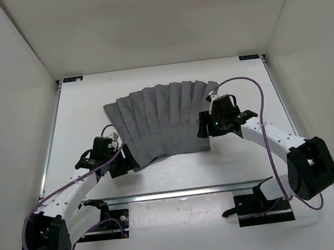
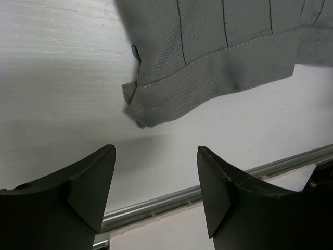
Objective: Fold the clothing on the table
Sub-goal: Fold the skirt
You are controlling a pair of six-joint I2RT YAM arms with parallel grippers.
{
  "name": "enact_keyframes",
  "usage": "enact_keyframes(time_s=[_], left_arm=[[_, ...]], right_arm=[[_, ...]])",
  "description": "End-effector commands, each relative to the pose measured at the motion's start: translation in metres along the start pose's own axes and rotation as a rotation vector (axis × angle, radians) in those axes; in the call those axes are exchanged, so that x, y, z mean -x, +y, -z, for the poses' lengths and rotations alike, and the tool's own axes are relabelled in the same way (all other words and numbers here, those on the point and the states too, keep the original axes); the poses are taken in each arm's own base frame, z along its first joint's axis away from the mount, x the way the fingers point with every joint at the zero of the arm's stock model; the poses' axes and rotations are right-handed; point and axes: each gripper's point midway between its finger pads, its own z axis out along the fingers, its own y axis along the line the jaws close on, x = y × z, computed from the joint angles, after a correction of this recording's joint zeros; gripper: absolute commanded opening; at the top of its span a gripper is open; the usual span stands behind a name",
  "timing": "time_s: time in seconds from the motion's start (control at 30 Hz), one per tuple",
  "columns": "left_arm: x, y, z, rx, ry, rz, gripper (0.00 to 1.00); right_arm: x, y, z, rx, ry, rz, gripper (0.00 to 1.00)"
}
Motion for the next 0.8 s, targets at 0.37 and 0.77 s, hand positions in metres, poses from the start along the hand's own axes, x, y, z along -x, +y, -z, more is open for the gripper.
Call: enact_keyframes(time_s=[0.37, 0.77], left_arm=[[0.005, 0.008, -0.039, 0.066, -0.045, 0.094, 0.71], [0.017, 0.023, -0.053, 0.110, -0.065, 0.089, 0.02]], right_arm=[[-0.071, -0.034, -0.008, -0.026, 0.060, -0.165, 0.62], [-0.074, -0.018, -0.052, 0.103, 0.134, -0.152, 0.35]])
